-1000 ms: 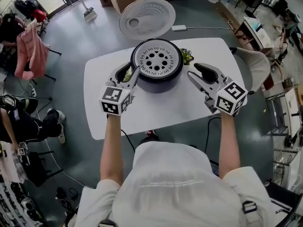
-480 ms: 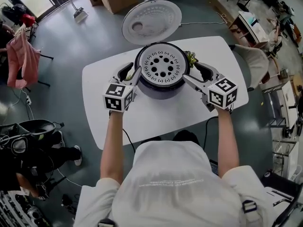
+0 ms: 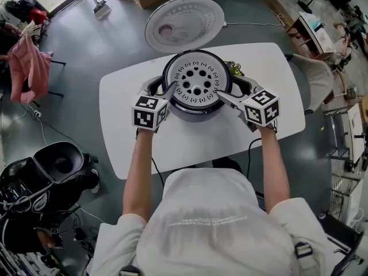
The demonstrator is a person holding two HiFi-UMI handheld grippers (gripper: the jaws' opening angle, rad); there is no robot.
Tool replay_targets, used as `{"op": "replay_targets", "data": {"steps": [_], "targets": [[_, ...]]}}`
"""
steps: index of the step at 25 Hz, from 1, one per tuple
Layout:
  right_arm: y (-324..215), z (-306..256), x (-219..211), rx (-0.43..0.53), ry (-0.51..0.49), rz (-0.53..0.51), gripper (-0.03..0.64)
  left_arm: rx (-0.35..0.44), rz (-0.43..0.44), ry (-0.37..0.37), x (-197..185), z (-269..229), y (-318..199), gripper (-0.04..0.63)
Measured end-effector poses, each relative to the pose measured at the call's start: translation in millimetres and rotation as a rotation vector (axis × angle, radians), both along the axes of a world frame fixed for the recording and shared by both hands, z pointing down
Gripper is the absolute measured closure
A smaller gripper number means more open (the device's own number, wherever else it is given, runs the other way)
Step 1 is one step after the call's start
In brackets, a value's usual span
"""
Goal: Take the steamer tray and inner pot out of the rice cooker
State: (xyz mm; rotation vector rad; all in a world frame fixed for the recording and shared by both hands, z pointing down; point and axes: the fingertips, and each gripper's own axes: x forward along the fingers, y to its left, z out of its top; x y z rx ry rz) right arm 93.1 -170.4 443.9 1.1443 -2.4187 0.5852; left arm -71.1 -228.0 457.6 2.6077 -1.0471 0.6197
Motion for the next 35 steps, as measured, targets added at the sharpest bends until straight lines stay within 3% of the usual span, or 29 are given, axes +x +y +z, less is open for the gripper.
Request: {"op": "replay_targets", "data": {"steps": [10, 22, 28, 35], "targets": [[-20, 17, 20, -0.032, -0.043, -0.054, 0.288, -0.012, -0.155, -0.185, 1, 29, -25, 0.356], [-32, 19, 27, -0.025, -0.085, -0.085, 0.288, -0.057, -0.167, -0.418, 5, 63, -39, 0.322], [-32, 23, 21, -0.032, -0.093, -0.095, 0.288, -0.059, -0.161, -0.471, 2, 65, -40, 0.344], [-34, 24, 24, -0.039, -0.096, -0.096, 0.288, -0.071, -0.162, -0.446, 0, 61, -42, 0.382]]}}
